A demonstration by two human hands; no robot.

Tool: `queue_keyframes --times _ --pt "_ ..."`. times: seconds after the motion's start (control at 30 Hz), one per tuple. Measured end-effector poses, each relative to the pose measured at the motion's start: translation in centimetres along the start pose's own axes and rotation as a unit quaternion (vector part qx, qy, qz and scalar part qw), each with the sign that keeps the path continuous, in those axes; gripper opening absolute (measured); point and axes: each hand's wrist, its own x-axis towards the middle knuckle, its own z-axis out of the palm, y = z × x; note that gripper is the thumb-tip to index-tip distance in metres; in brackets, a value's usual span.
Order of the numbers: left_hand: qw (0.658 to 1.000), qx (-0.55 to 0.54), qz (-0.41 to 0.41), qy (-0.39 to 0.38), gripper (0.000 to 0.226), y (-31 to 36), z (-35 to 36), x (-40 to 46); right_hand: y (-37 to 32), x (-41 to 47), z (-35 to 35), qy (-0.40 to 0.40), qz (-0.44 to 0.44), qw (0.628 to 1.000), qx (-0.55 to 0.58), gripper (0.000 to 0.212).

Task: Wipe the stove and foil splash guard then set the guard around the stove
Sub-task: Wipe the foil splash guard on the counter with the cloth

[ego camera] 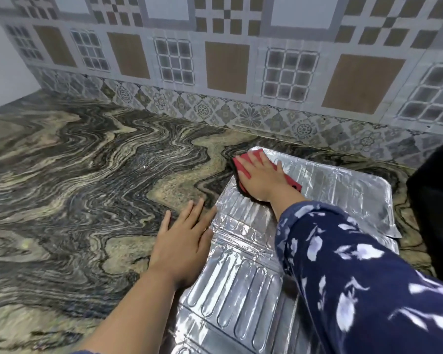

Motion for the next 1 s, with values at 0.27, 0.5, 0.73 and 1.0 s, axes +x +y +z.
queue_keyframes --times 0.27,0.5,0.73,1.0 --pt "1.000 0.009 -0.008 0.002 0.050 -0.4 0.2 -0.1 2.4 0.0 -0.1 0.007 0.062 0.998 0.008 0.056" --pt "1.000 0.015 -0.009 0.003 0.058 -0.7 0.6 0.1 9.3 -5.6 -0.4 0.013 0.169 0.985 0.010 0.058" --pt "0.999 0.030 -0.014 -0.004 0.051 -0.4 0.8 0.5 8.4 -10.0 -0.1 -0.004 0.229 0.973 0.019 0.058" --pt "0.997 0.049 -0.009 -0.060 0.049 -0.6 -0.3 0.5 5.3 -13.4 -1.5 -0.063 0.091 0.990 0.082 0.055"
